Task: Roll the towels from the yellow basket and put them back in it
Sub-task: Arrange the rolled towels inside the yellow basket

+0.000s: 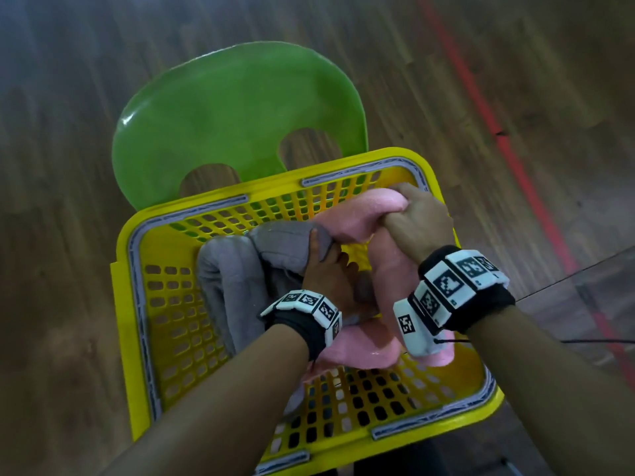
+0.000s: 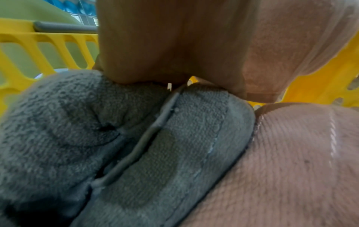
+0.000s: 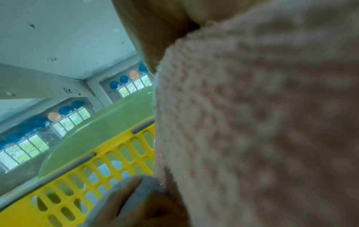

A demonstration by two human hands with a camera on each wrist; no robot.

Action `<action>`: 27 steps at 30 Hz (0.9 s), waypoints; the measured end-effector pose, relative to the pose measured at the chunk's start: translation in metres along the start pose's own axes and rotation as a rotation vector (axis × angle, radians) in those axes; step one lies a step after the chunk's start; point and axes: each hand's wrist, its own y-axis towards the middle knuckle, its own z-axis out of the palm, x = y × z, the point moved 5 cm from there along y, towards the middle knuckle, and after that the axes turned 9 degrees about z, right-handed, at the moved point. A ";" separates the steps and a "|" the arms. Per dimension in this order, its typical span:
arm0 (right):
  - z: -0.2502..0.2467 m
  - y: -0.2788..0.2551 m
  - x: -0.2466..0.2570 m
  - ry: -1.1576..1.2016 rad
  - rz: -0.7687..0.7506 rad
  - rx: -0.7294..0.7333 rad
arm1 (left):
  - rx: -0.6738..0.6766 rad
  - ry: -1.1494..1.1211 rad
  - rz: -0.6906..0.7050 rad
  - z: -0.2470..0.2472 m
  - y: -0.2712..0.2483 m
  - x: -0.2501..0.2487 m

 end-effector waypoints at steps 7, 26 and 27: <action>-0.071 -0.042 0.013 0.128 -0.112 -0.179 | 0.114 0.036 -0.042 0.005 -0.017 0.010; -0.348 -0.221 0.124 0.346 -0.722 -0.454 | -0.714 -0.977 0.159 -0.336 -0.099 0.002; -0.363 -0.230 0.132 0.375 -0.751 -0.466 | -0.781 -0.990 0.184 -0.355 -0.107 0.002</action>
